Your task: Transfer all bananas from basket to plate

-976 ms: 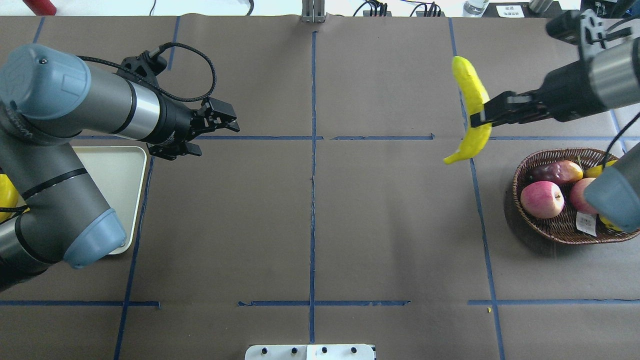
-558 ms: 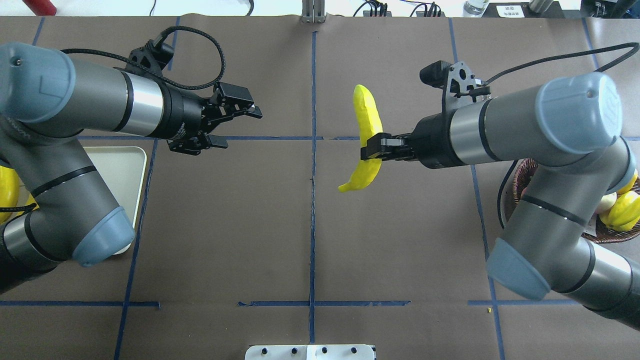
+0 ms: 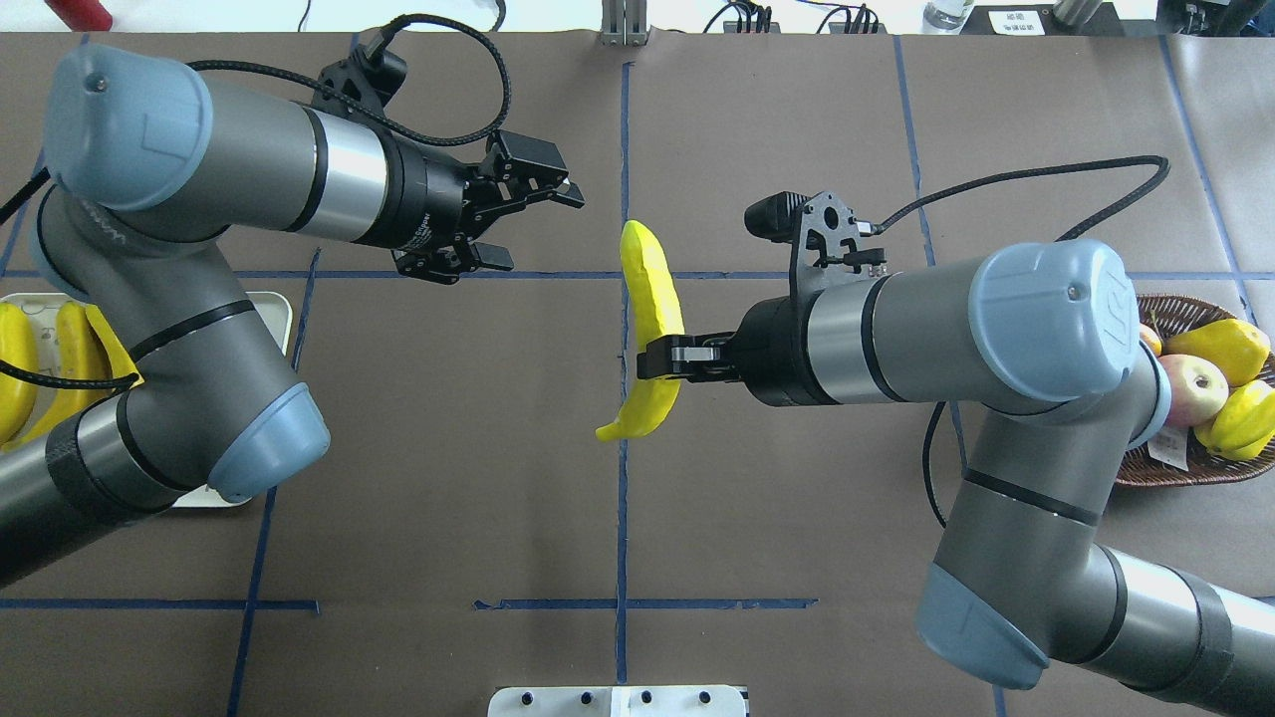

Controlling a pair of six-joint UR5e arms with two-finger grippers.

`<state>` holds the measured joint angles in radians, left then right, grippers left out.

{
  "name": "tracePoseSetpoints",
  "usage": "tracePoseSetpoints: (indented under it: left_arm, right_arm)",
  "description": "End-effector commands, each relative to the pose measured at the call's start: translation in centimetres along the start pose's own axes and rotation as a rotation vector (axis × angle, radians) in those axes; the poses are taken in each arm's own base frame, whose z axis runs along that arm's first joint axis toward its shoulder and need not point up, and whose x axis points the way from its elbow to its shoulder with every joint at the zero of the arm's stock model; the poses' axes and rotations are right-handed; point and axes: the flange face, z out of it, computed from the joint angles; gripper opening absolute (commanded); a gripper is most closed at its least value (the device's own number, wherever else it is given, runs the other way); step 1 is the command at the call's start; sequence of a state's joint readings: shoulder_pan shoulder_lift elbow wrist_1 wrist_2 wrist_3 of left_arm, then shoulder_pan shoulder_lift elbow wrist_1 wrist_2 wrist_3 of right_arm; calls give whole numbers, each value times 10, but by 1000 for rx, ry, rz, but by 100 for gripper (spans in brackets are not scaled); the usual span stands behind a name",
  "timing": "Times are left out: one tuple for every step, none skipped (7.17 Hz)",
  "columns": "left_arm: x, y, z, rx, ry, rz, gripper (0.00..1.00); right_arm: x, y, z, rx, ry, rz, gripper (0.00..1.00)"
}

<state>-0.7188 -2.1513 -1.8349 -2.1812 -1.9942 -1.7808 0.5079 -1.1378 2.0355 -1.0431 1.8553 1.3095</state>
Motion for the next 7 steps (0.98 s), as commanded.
tracePoseSetpoints:
  left_arm:
    - [8,28,19,-52,1,11,99]
    - [12,49,29,-89,5,22,99]
    - [13,56,34,-100,2,23,99]
    - [11,59,38,-106,-4,22,98]
    - [12,62,39,-111,-2,25,82]
    - [13,70,43,-125,-1,29,49]
    - [14,73,44,-130,-1,30,13]
  right_arm:
    - [-8,13,4,-7,-37,-13,3]
    - [-9,14,3,-1,-47,-17,3]
    - [-9,15,5,-2,-48,-17,3]
    - [-10,15,5,-2,-48,-13,3]
    - [-10,17,6,-4,-48,-13,3]
    - [-10,17,6,4,-46,-13,3]
    - [-11,17,6,6,-47,-13,3]
